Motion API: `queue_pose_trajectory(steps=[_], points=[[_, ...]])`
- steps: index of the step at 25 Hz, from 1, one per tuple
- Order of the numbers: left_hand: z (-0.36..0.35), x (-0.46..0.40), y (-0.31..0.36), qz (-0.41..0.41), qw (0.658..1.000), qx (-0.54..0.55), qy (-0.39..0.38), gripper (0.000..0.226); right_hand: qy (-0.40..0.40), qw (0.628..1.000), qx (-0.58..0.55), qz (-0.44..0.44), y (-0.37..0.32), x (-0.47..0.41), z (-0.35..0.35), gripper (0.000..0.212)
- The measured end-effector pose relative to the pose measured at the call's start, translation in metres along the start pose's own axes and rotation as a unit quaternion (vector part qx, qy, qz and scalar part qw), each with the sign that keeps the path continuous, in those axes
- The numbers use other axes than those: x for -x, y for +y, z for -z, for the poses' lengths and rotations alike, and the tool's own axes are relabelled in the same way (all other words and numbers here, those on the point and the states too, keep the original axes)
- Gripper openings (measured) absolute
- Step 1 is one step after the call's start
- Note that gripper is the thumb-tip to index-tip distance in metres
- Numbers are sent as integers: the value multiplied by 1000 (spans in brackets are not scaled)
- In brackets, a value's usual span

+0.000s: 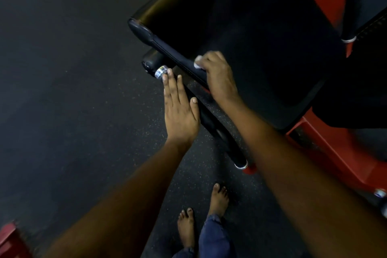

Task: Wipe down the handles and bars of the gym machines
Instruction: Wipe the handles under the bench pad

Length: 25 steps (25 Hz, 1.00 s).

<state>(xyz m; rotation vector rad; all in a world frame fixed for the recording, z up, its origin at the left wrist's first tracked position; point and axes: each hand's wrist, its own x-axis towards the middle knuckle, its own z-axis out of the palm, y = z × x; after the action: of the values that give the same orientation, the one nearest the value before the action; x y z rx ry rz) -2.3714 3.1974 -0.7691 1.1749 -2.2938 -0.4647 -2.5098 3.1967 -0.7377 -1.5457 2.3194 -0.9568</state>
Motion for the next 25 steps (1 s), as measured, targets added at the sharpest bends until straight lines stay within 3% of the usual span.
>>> queue_pose_trajectory(steps=[4, 7, 11, 15, 18, 22, 25], points=[[3, -1, 1, 13, 1000, 14, -16, 60, 3, 996, 87, 12, 40, 80, 19, 16], [3, -1, 2, 15, 1000, 18, -19, 60, 13, 997, 55, 45, 29, 46, 12, 22], [4, -1, 1, 14, 1000, 10, -22, 59, -13, 990, 61, 128, -22, -35, -11, 11], [4, 0, 0, 20, 999, 7, -26, 59, -93, 982, 77, 144, 36, 39, 2, 29], [4, 0, 3, 30, 999, 12, -28, 59, -82, 995, 46, 30, 56, 93, 24, 18], [5, 0, 3, 29, 999, 12, -32, 59, 4, 1000, -25, 12, 8, -13, 9, 16], [5, 0, 3, 27, 999, 7, -31, 59, 6, 999, 26, 36, 22, -25, 1, 23]])
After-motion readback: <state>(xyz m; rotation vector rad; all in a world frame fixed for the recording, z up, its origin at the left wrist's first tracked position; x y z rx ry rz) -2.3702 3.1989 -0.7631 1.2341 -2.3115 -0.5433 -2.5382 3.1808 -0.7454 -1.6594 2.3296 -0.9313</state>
